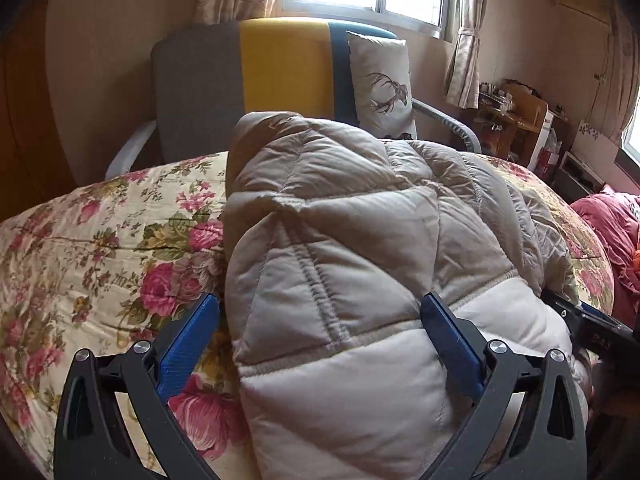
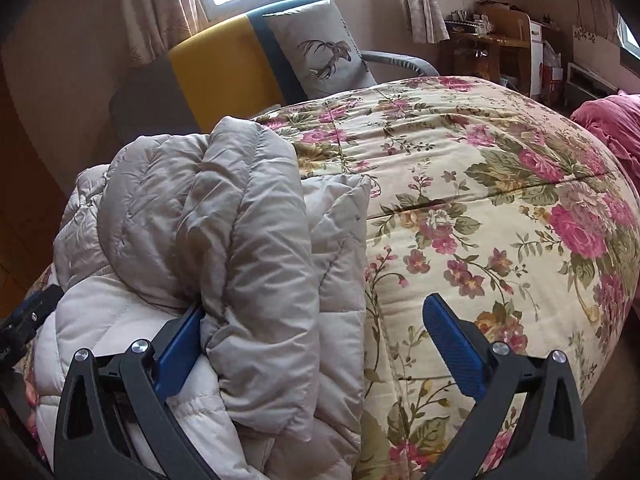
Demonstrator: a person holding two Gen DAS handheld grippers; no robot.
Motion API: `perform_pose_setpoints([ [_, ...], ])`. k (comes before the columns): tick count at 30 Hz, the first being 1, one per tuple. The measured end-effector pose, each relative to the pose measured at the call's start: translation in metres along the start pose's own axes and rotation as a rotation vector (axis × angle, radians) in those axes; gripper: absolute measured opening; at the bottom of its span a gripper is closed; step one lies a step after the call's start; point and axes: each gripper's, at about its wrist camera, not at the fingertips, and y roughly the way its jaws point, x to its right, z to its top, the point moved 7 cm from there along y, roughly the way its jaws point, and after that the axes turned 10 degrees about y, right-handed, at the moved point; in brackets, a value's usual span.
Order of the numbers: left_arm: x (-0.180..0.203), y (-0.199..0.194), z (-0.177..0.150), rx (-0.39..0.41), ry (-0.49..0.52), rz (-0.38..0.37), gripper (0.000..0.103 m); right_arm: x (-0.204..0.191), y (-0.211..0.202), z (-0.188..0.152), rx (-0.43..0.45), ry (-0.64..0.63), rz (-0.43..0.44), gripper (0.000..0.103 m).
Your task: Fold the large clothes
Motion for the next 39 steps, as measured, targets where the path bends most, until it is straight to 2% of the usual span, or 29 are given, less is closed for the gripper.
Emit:
perform_pose_setpoints([
  [3, -0.01, -0.002, -0.019, -0.018, -0.098, -0.119, 0.1, 0.003, 0.001, -0.002, -0.071, 0.054, 0.068, 0.101],
  [6, -0.018, 0.003, -0.038, -0.087, -0.26, -0.33, 0.1, 0.008, 0.004, -0.005, -0.154, 0.103, 0.129, 0.101],
  [9, -0.02, 0.009, -0.05, -0.149, -0.389, -0.495, 0.1, 0.015, 0.009, -0.009, -0.245, 0.172, 0.204, 0.101],
  [11, -0.02, 0.01, -0.054, -0.161, -0.417, -0.546, 0.1, 0.017, 0.013, -0.011, -0.291, 0.21, 0.245, 0.101],
  [14, -0.016, 0.008, -0.058, -0.161, -0.406, -0.585, 0.1, 0.013, 0.013, -0.012, -0.314, 0.191, 0.257, 0.101],
  [18, -0.004, 0.006, -0.063, -0.161, -0.352, -0.588, 0.1, 0.007, 0.025, -0.013, -0.411, 0.206, 0.357, 0.101],
  [24, 0.01, 0.01, -0.061, -0.16, -0.32, -0.564, 0.098, -0.019, 0.039, -0.011, -0.471, 0.124, 0.428, 0.099],
  [26, 0.011, 0.005, -0.058, -0.13, -0.296, -0.526, 0.093, -0.034, 0.039, -0.013, -0.457, 0.114, 0.484, 0.094],
  [30, 0.001, -0.003, -0.05, -0.088, -0.28, -0.474, 0.082, -0.049, 0.04, -0.015, -0.41, 0.116, 0.513, 0.092],
  [34, -0.016, -0.014, -0.039, -0.041, -0.238, -0.396, 0.079, -0.072, 0.039, -0.016, -0.379, 0.092, 0.551, 0.089],
  [39, -0.052, -0.027, -0.033, 0.028, -0.207, -0.264, 0.077, -0.118, 0.047, -0.019, -0.353, 0.035, 0.618, 0.087],
])
